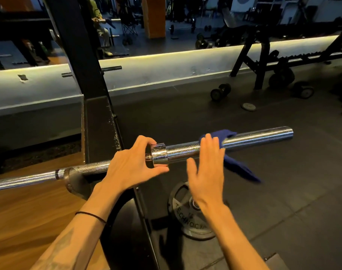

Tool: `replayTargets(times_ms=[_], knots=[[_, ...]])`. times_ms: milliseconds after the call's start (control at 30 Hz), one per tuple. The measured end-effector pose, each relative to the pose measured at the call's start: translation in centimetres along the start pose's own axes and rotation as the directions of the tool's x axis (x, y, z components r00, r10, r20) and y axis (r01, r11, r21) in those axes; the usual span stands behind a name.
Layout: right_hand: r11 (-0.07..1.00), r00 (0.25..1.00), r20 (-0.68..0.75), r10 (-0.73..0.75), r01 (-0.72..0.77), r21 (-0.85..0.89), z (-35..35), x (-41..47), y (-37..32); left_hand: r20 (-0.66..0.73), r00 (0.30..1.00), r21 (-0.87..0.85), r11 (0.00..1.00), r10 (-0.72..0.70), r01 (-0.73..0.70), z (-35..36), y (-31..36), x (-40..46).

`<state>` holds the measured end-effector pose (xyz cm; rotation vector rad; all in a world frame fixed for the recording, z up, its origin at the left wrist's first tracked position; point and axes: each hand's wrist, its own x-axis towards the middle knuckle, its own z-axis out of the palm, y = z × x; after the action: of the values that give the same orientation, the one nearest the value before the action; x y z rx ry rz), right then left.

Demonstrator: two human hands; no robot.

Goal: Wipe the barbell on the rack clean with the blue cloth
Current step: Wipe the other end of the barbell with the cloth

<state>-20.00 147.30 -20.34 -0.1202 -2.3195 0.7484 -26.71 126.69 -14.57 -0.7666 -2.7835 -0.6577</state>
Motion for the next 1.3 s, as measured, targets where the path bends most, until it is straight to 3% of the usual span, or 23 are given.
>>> replayTargets(times_ms=[133, 233, 433, 567, 667, 733, 867, 1000, 1100, 1200, 1300], knots=[[0.962, 0.942, 0.192, -0.274, 0.268, 0.056, 1.0, -1.9, -2.2, -0.027, 1.0, -0.008, 1.0, -0.003, 0.003, 0.3, -0.3, -0.1], [0.921, 0.911, 0.225, -0.346, 0.375, -0.101, -0.8, -0.5, 0.6, -0.028, 0.999, 0.013, 0.999, -0.035, 0.036, 0.4, -0.3, 0.0], [0.981, 0.998, 0.066, -0.001, 0.014, -0.191, -5.2, 1.6, 7.8, -0.122, 0.991, 0.074, 0.995, -0.057, 0.066, 0.7, 0.2, 0.4], [0.995, 0.998, 0.018, 0.067, -0.066, -0.072, -3.0, 1.4, 4.9, -0.112, 0.99, 0.088, 0.992, -0.08, 0.09, 0.7, 0.3, 0.6], [0.992, 0.988, 0.09, -0.122, 0.123, -0.015, -0.4, -0.2, 0.3, -0.035, 0.995, 0.027, 0.995, -0.091, 0.092, 0.4, 0.1, 0.4], [0.964, 0.942, 0.205, -0.265, 0.264, 0.03, 0.7, -1.5, -1.8, -0.005, 0.998, -0.009, 0.998, -0.066, 0.066, 0.3, -0.1, 0.2], [0.929, 0.909, 0.238, -0.341, 0.365, -0.063, -0.6, -0.7, 0.1, -0.011, 0.996, -0.007, 0.996, -0.089, 0.089, 0.3, 0.1, 0.3], [0.97, 0.976, 0.167, -0.143, 0.172, -0.173, -4.0, 1.7, 5.8, 0.009, 0.997, 0.008, 0.997, -0.076, 0.076, 0.2, 0.1, 0.4], [0.986, 0.995, 0.103, -0.015, 0.032, -0.165, -5.9, 2.9, 8.6, -0.088, 0.986, 0.021, 0.989, -0.145, 0.147, 0.5, 0.8, 0.9], [0.99, 0.994, -0.005, 0.111, -0.111, -0.09, -4.4, 2.9, 6.9, -0.118, 0.987, 0.118, 0.986, -0.106, 0.12, 0.8, 0.8, 1.3], [0.987, 0.983, -0.088, 0.158, -0.159, 0.004, -1.3, 1.7, 2.6, -0.021, 0.994, 0.015, 0.994, -0.108, 0.108, 0.5, 0.3, 0.7]])
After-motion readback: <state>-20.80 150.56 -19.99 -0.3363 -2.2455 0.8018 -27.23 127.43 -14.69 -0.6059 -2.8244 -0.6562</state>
